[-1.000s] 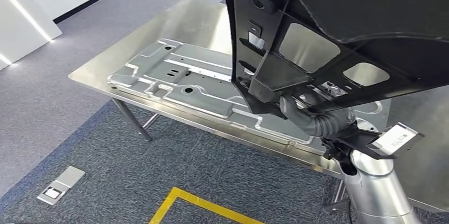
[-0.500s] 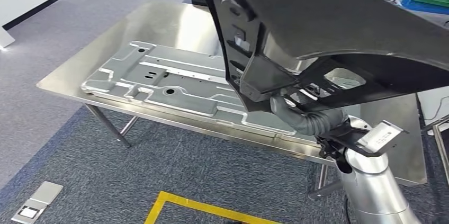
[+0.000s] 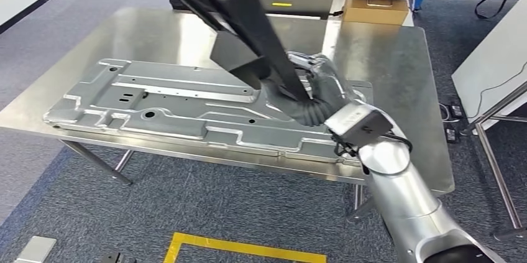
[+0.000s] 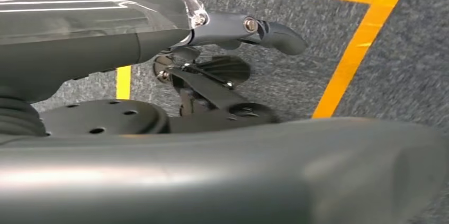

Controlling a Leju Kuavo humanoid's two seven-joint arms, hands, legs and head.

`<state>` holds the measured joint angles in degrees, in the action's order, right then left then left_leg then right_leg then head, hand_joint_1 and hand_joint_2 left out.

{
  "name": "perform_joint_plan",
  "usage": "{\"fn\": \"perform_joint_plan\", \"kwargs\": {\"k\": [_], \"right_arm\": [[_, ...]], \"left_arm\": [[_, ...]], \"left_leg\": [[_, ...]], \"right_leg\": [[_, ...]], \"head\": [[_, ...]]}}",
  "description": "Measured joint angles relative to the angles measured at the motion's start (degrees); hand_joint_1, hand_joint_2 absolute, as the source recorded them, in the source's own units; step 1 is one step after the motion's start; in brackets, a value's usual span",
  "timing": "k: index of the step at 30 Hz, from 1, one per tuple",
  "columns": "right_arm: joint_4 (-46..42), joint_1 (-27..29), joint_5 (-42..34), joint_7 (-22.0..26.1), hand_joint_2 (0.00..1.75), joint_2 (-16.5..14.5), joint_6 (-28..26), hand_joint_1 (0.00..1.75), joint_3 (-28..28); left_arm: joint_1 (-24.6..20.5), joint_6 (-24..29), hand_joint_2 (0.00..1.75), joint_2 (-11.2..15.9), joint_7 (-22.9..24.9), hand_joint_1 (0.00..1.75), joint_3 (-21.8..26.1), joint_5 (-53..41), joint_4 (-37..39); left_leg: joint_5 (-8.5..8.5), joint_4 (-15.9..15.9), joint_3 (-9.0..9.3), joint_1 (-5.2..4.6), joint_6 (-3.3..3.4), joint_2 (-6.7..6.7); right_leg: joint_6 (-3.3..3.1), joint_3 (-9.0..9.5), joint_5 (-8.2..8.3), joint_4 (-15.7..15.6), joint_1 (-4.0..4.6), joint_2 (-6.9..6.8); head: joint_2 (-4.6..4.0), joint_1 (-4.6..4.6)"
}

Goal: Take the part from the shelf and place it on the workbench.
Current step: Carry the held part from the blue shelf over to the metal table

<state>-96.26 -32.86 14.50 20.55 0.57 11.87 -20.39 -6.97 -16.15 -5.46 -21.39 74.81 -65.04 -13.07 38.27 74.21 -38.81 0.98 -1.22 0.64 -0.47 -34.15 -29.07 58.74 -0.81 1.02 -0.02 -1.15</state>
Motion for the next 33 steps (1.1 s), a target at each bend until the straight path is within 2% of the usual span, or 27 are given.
{"fn": "perform_joint_plan", "kwargs": {"k": [1, 2, 4, 5, 6, 7, 9, 13, 16, 21, 33], "right_arm": [[0.97, -0.72, 1.12, -0.39, 1.75, -0.74, -0.56, 1.75, -0.70], [1.89, -1.47, 2.09, -0.68, 1.75, -1.53, -1.10, 1.75, -1.40], [3.39, -3.01, 3.41, -1.03, 1.75, -3.17, -1.99, 1.75, -2.58], [4.00, -3.74, 3.96, -1.17, 1.75, -3.91, -2.35, 1.75, -3.12], [4.48, -4.29, 4.50, -1.32, 1.75, -4.55, -2.63, 1.75, -3.57], [4.90, -4.64, 5.13, -1.56, 1.75, -5.03, -2.90, 1.75, -3.96], [5.67, -5.07, 6.65, -2.17, 1.75, -5.82, -3.42, 1.75, -4.69], [8.68, -7.15, 12.17, -3.64, 1.75, -7.78, -5.27, 1.75, -7.41], [11.28, -8.24, 17.05, -4.47, 1.75, -9.25, -6.83, 1.75, -9.95], [15.55, -9.61, 21.93, -6.02, 1.75, -11.03, -8.48, 1.75, -12.82], [27.24, -13.55, 34.88, -10.32, 1.75, -13.15, -12.44, 1.75, -16.77]], "left_arm": [[-0.10, -0.02, 0.00, -0.02, 0.17, 0.00, -0.24, -0.19, 0.00], [-0.26, -0.03, 0.00, -0.04, 0.30, 0.00, -0.49, -0.37, 0.00], [-0.66, -0.04, 0.00, -0.04, 0.52, 0.00, -0.95, -0.61, 0.00], [-0.85, -0.03, 0.00, -0.04, 0.67, 0.00, -1.15, -0.68, 0.00], [-0.99, -0.02, 0.00, -0.04, 0.84, 0.00, -1.30, -0.73, 0.00], [-1.07, -0.01, 0.00, -0.04, 1.00, 0.00, -1.42, -0.80, 0.00], [-1.07, 0.03, 0.00, -0.13, 1.26, 0.00, -1.63, -0.93, 0.02], [-1.48, 0.14, 0.00, -0.13, 1.54, 0.00, -2.03, -1.05, 0.05], [-1.81, 0.15, 0.00, -0.13, 1.92, 0.00, -2.51, -1.20, 0.07], [-2.08, 0.07, 0.00, -0.13, 2.29, 0.00, -3.24, -1.62, 0.07], [-2.88, -0.09, 0.00, -0.27, 3.09, 0.00, -4.93, -2.04, 0.07]], "left_leg": [[-0.74, 0.36, -0.43, -0.03, 0.18, -0.10], [-2.56, -1.61, 0.18, -0.08, 0.48, -0.30], [-7.03, -9.10, 3.11, -0.18, 1.30, -1.72], [-8.47, -12.31, 4.39, -0.23, 1.60, -2.58], [-9.04, -14.29, 5.16, -0.28, 1.76, -3.28], [-8.94, -15.05, 5.45, -0.34, 1.80, -3.63], [-8.91, -15.76, 5.60, -0.42, 1.68, -3.25], [-9.27, -16.56, 5.77, -0.28, 1.14, -2.88], [-9.32, -16.51, 5.78, -0.46, 1.36, -2.91], [-9.33, -16.43, 5.76, -0.56, 1.49, -2.95], [-9.33, -16.43, 5.76, -0.27, 1.46, -2.94]], "right_leg": [[-0.03, 0.04, 0.00, 0.02, 0.09, 0.56], [-0.03, 0.10, 0.00, 0.04, 0.17, 1.15], [0.00, 0.21, -0.01, 0.05, 0.24, 2.22], [0.08, 0.14, -0.01, 0.08, 0.28, 2.74], [0.28, -0.03, 0.04, 0.10, 0.26, 3.16], [0.53, -0.23, 0.14, 0.08, 0.18, 3.50], [1.04, -0.42, 0.37, -0.13, 0.07, 4.02], [-0.17, -0.17, 0.83, -0.92, 0.25, 4.08], [0.09, 0.00, 0.94, -1.18, 0.18, 3.93], [0.89, 0.04, 1.03, -1.32, 0.04, 3.81], [0.95, -0.10, 1.03, -1.20, 0.28, 3.82]], "head": [[0.00, 0.00], [0.00, -0.01], [0.00, 0.00], [0.00, 0.01], [0.00, 0.00], [0.00, 0.01], [0.00, 0.01], [0.01, 0.06], [0.01, 0.08], [0.00, 0.08], [0.00, 0.07]]}}
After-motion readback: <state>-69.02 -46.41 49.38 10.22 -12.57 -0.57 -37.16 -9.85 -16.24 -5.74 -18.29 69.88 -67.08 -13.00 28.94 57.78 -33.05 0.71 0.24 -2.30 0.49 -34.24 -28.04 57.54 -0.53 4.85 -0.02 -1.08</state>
